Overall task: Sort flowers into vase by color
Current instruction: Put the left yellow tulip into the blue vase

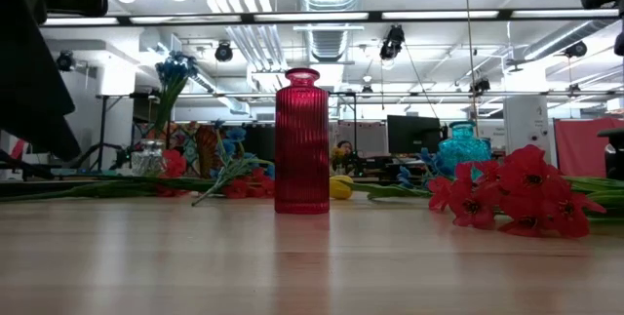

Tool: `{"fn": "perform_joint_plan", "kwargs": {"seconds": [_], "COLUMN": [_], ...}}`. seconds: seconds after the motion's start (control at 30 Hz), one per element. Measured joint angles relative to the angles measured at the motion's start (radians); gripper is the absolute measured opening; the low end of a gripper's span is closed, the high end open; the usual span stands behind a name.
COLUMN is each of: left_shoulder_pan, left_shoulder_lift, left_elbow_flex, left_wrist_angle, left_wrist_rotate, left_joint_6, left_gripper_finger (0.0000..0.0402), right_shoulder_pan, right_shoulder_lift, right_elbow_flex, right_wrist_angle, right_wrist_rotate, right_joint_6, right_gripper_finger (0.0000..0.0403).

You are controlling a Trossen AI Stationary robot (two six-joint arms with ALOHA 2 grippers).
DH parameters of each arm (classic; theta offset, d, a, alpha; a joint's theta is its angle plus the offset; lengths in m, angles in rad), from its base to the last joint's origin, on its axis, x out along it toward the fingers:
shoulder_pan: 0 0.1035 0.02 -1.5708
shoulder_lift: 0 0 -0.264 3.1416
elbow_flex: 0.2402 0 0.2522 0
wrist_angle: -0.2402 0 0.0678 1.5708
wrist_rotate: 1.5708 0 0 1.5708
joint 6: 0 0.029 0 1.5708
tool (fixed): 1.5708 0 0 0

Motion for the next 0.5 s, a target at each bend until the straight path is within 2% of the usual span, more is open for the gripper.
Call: {"fn": "perform_joint_plan", "kwargs": {"seconds": [0.27, 0.5], "left_shoulder_pan": [-0.012, -0.002], "left_shoulder_lift": [0.027, -0.023], "left_elbow_flex": [0.000, 0.000], "left_wrist_angle": [0.037, 0.044], "left_wrist_rotate": [-0.014, -0.104], "left_joint_6": [0.084, 0.206], "left_gripper_finger": [0.0268, 0.0268], "right_shoulder_pan": [0.000, 0.000], "right_shoulder_lift": [-0.007, -0.007], "right_elbow_flex": [0.000, 0.000], "right_wrist_angle": [0.001, 0.011], "right_wrist_rotate": [0.060, 0.090], "right_joint_6": [-0.060, -0.112], "right_gripper_finger": [0.0205, 0.0205]}}
